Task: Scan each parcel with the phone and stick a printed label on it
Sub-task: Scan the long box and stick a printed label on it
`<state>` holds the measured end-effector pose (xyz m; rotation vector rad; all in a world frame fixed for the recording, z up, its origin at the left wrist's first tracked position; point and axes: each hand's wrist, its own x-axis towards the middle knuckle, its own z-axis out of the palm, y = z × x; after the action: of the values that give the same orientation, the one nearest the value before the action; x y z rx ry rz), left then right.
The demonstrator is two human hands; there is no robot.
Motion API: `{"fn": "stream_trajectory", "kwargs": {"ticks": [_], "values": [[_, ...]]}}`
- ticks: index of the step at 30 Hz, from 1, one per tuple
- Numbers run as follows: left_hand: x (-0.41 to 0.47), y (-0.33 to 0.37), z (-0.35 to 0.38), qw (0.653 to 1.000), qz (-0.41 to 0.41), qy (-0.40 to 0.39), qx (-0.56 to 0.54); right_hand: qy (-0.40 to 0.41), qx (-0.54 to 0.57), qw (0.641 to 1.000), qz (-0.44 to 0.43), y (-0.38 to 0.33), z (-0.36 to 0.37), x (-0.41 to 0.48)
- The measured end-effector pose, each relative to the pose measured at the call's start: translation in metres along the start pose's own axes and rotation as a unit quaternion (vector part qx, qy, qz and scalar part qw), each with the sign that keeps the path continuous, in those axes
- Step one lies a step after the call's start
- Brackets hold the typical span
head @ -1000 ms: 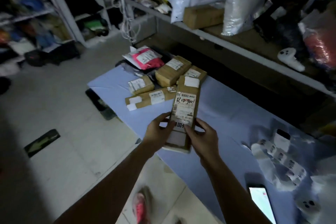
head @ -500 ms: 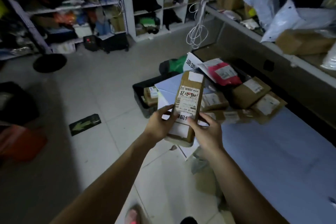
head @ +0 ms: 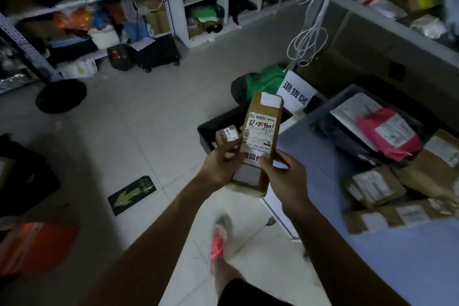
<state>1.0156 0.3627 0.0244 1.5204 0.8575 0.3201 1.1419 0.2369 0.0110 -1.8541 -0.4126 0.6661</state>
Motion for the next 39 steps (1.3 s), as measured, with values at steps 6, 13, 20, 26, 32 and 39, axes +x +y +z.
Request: {"fn": "stream_trajectory", "kwargs": {"ticks": [6,13,20,26,32,39], "values": [[0.129,-0.008,-0.068,0.996,-0.05,-0.035,0.065,0.023,0.026,0.998,0.057,-0.006,0.093,0.108],[0.293,-0.017,-0.148,0.979,-0.049,-0.124,0.156,0.048,0.07,0.991,0.108,-0.021,0.191,0.231],[0.49,-0.067,-0.195,0.942,-0.062,-0.266,0.195,0.108,0.086,0.973,0.184,0.0,0.278,0.373],[0.629,-0.148,-0.188,0.888,-0.051,-0.382,0.25,0.171,0.099,0.944,0.262,0.064,0.335,0.474],[0.726,-0.271,-0.157,0.857,-0.053,-0.395,0.326,0.194,0.105,0.924,0.312,0.185,0.383,0.555],[0.784,-0.38,-0.111,0.855,-0.099,-0.414,0.296,0.201,0.008,0.928,0.315,0.305,0.402,0.614]]}}
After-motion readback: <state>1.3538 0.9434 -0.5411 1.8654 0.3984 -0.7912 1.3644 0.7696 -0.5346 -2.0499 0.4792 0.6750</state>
